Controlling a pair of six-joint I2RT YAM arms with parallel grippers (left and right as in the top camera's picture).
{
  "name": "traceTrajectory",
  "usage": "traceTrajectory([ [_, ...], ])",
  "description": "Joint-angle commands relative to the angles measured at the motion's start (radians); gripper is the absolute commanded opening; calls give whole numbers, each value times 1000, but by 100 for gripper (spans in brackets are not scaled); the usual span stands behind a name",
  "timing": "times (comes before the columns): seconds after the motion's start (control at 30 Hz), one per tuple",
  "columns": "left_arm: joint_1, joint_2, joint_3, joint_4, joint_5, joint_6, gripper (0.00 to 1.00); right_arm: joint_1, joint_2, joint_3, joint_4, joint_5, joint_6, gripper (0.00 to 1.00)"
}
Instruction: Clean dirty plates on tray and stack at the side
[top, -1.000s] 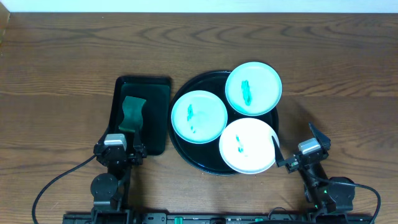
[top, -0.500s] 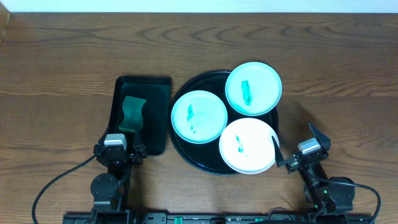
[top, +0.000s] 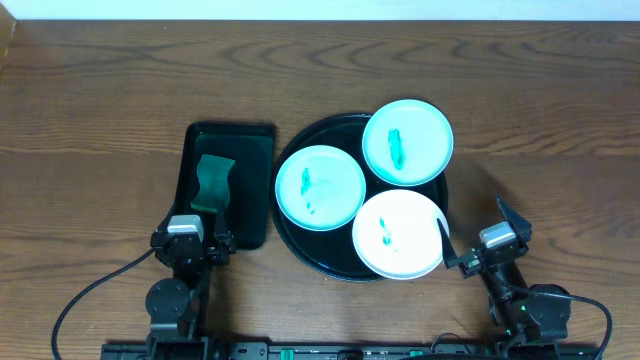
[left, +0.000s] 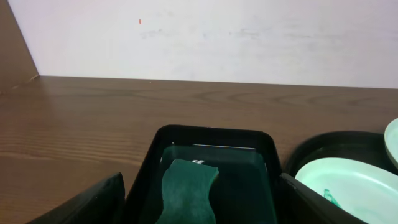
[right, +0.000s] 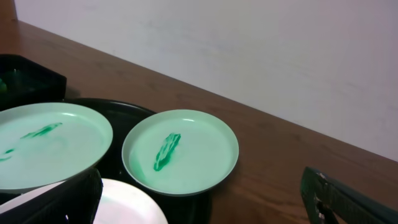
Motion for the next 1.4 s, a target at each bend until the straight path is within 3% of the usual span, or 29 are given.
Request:
traceTrajectory([
  [0.0,1,1,-8,-50,-16,14,77,8,-6,-2,-4,2,-6,99],
  [1.37,1,1,-8,-49,-6,6,77,8,-5,-2,2,-32,-6,99],
])
